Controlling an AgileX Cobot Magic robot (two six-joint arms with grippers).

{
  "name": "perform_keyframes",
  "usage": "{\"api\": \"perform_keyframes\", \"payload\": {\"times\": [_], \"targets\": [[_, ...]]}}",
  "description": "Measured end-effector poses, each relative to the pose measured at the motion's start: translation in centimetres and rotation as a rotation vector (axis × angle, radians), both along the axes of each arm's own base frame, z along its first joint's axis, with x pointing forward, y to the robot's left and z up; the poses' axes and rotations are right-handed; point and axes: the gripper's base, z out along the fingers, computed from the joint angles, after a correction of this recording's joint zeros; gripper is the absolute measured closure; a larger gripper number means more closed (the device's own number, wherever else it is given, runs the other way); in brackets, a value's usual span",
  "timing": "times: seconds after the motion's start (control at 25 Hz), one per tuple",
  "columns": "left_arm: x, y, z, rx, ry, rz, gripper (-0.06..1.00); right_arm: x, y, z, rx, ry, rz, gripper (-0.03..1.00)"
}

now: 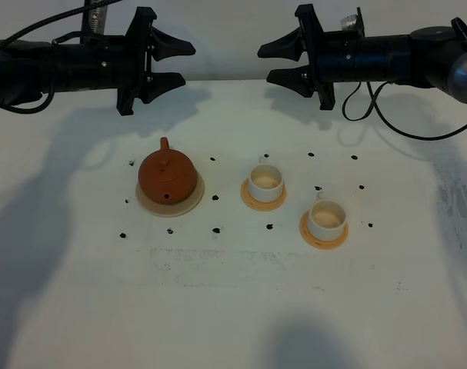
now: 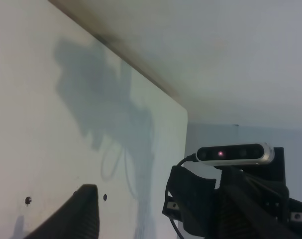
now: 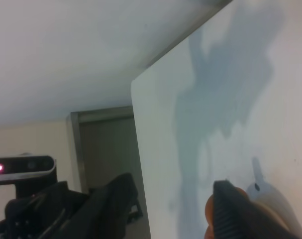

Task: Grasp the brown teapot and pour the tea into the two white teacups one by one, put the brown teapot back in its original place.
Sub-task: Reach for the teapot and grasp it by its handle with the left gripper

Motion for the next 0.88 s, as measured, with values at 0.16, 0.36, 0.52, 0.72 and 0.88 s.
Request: {"api": "perform_keyframes", "payload": {"times": [0.16, 0.36, 0.52, 0.72, 0.88], "targets": [[0.0, 0.0, -0.1, 0.012, 0.0, -0.006, 0.44, 0.0, 0.0, 0.0, 0.0, 0.0, -0.001, 0.51], [0.0, 0.0, -0.1, 0.026, -0.022, -0.017, 0.44, 0.0, 0.0, 0.0, -0.019, -0.041, 0.009, 0.51], [-0.1, 0.0, -0.1, 0.083, -0.11, -0.061, 0.44, 0.1, 0.0, 0.0, -0.062, -0.143, 0.042, 0.51], [0.0, 0.4, 0.3, 0.224, -0.238, -0.105, 0.48, 0.1, -0.2, 0.4, -0.156, -0.27, 0.072, 0.51], [-0.4, 1.0, 2.3, 0.396, -0.341, -0.134, 0.51, 0.1, -1.1, 2.6, -0.358, -0.391, 0.081, 0.51]]}}
